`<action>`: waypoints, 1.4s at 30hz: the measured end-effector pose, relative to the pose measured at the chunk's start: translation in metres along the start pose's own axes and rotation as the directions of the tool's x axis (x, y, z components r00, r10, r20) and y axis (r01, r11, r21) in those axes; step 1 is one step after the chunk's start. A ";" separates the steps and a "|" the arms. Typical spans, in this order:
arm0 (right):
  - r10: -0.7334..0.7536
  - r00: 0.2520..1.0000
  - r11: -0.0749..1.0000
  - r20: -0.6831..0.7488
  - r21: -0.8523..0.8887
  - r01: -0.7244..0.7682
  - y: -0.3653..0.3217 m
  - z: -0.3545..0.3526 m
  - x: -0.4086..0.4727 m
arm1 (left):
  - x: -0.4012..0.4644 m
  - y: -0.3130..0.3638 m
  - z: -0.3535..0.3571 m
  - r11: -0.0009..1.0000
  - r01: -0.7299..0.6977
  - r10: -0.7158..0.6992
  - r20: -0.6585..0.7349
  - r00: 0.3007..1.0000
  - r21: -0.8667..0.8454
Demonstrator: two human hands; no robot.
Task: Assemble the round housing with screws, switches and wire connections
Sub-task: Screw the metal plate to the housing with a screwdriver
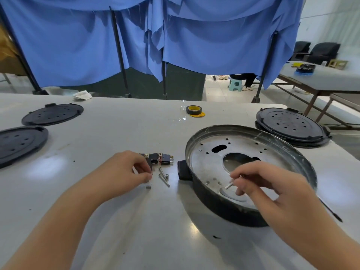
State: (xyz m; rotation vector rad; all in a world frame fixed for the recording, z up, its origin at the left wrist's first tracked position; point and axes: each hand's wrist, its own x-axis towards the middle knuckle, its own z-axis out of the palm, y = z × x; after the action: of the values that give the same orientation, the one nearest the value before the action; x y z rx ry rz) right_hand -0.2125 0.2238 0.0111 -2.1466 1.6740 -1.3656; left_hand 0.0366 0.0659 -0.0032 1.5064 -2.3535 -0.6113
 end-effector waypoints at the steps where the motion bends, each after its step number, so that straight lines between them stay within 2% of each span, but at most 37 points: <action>1: 0.018 1.000 1.000 0.001 0.003 -0.018 0.000 -0.002 0.001 | 0.001 -0.002 0.001 1.000 0.000 0.000 0.030 1.000 0.013; 5: 0.089 0.994 0.996 0.064 -0.032 -0.087 0.004 -0.007 0.003 | 0.002 -0.003 0.006 0.993 -0.021 0.010 0.093 0.996 0.117; 12: 0.229 0.946 0.969 0.228 -0.148 -0.199 0.012 -0.013 0.002 | 0.003 0.001 0.011 0.983 -0.062 0.045 0.100 0.994 0.175; 15: 0.230 0.932 0.964 0.279 -0.194 -0.180 0.012 -0.012 0.000 | 0.002 0.001 0.011 0.982 -0.086 0.067 0.111 0.992 0.168; 19: 0.203 0.943 0.968 0.264 -0.200 -0.152 0.011 -0.013 0.002 | 0.001 0.003 0.011 0.984 -0.112 0.103 0.076 0.992 0.137; 21: 0.179 0.933 0.971 0.312 -0.210 -0.116 0.008 -0.014 0.002 | 0.000 0.005 0.012 0.986 -0.126 0.120 0.061 0.991 0.108; 26: 0.133 0.899 0.944 0.416 -0.331 0.014 0.004 -0.016 0.001 | -0.003 0.014 0.014 0.983 -0.147 0.153 0.057 0.987 -0.108; 29: 0.042 0.925 0.913 0.377 -0.392 0.118 0.004 -0.011 -0.001 | -0.006 0.021 0.014 0.959 -0.127 0.158 0.107 0.982 -0.252; 36: -0.045 0.967 0.904 0.252 -0.401 0.147 0.001 -0.007 -0.002 | -0.011 0.035 0.022 0.908 -0.105 0.217 0.242 0.946 -0.405; 42: -0.070 0.990 0.927 0.122 -0.359 0.110 -0.002 -0.013 0.012 | -0.011 0.039 0.020 0.827 -0.061 0.208 0.202 0.957 -0.559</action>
State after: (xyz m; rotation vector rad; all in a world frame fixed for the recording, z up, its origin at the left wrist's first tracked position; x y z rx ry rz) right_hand -0.2200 0.2201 0.0272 -2.4690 1.9350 -0.9955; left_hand 0.0015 0.0939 -0.0021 1.0355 -2.1508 -1.3749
